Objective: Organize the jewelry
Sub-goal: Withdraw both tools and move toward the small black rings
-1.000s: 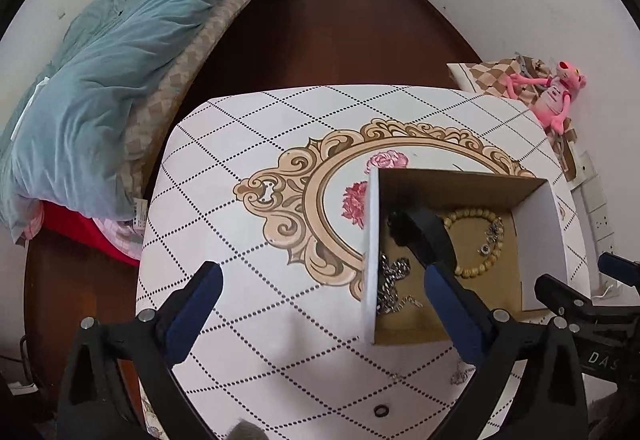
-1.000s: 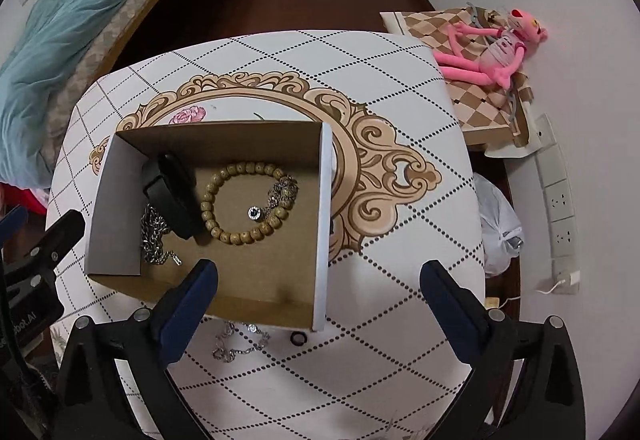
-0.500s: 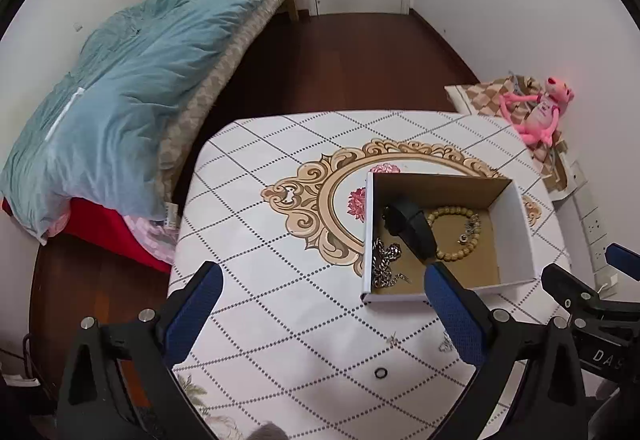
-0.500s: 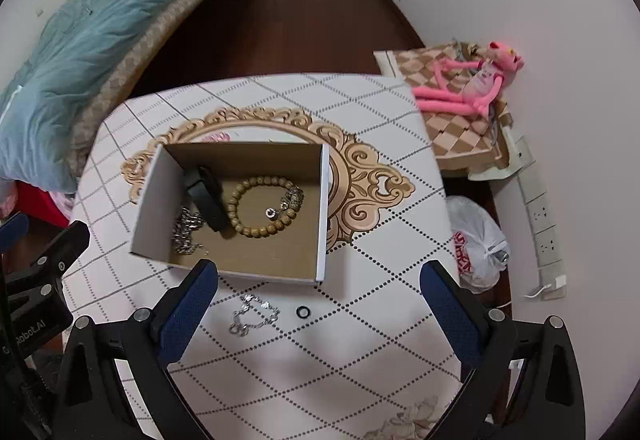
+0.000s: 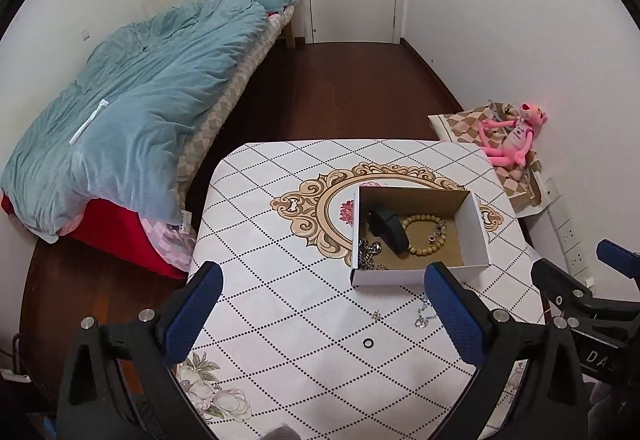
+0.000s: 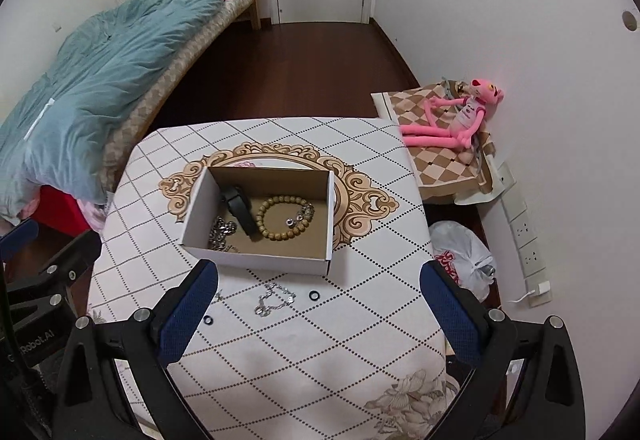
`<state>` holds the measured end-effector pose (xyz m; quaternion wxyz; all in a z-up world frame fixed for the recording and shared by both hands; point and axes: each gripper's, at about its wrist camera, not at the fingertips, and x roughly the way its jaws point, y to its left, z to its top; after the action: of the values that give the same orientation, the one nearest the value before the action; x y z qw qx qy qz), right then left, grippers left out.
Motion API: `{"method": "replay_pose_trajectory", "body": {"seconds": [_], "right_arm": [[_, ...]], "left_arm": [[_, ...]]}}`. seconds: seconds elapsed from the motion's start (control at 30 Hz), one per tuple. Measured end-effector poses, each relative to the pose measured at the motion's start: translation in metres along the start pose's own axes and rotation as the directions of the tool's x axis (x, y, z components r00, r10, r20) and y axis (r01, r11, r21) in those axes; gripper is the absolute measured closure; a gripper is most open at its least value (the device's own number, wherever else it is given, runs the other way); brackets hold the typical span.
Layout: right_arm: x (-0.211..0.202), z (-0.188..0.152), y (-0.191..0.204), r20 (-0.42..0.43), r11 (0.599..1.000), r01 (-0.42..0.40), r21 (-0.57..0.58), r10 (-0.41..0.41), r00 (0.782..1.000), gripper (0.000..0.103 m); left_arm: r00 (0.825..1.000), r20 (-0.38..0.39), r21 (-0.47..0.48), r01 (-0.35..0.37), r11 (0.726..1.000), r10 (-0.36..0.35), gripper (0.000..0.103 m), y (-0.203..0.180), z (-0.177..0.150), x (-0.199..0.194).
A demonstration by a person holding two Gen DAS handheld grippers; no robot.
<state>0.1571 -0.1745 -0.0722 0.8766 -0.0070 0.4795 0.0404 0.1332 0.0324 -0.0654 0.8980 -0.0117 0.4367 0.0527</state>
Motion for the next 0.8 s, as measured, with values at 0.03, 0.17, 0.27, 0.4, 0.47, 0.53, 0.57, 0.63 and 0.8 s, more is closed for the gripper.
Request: {"method": "replay_pose_trajectory", "body": {"seconds": [0.03,0.17,0.27,0.4,0.47,0.53,0.57,0.63,0.8], "right_arm": [[-0.003,-0.002,0.001,0.000,1.000,-0.007,0.003,0.007,1.000,0.001],[-0.005,-0.013,-0.002,-0.007,0.999,-0.025,0.021,0.026,1.000,0.001],[0.006,-0.027,-0.009,-0.034,0.999,-0.023,0.038,0.024,0.999,0.001],[0.041,-0.054,-0.026,-0.104,0.997,-0.014,0.080,0.022,0.994,0.001],[0.061,-0.067,-0.033,-0.139,0.994,-0.010,0.109,0.025,0.990,0.004],[0.080,-0.079,-0.040,-0.176,0.991,-0.014,0.130,0.037,0.984,0.017],[0.087,-0.084,-0.042,-0.188,0.990,-0.013,0.139,0.039,0.981,0.026],[0.101,-0.093,-0.045,-0.202,0.988,-0.018,0.152,0.049,0.978,0.029],[0.125,-0.104,-0.050,-0.222,0.986,-0.016,0.167,0.053,0.974,0.036]], "left_arm": [[1.000,0.002,-0.004,-0.001,1.000,0.001,0.000,0.001,-0.001,-0.002],[1.000,0.001,-0.022,-0.019,1.000,0.019,0.000,0.006,-0.011,-0.005],[0.999,-0.011,-0.017,-0.035,0.999,0.035,0.000,0.008,-0.027,0.005],[0.996,-0.072,0.000,-0.062,0.998,0.061,0.000,0.008,-0.053,0.033],[0.991,-0.115,0.009,-0.071,0.997,0.072,0.000,0.006,-0.070,0.055],[0.987,-0.147,0.016,-0.064,0.998,0.066,0.000,0.003,-0.082,0.070],[0.984,-0.170,0.020,-0.055,0.998,0.057,0.001,0.001,-0.089,0.080],[0.978,-0.205,0.023,-0.037,0.999,0.041,0.001,-0.005,-0.098,0.096],[0.969,-0.248,0.032,0.012,0.999,-0.003,0.008,-0.022,-0.113,0.124]]}}
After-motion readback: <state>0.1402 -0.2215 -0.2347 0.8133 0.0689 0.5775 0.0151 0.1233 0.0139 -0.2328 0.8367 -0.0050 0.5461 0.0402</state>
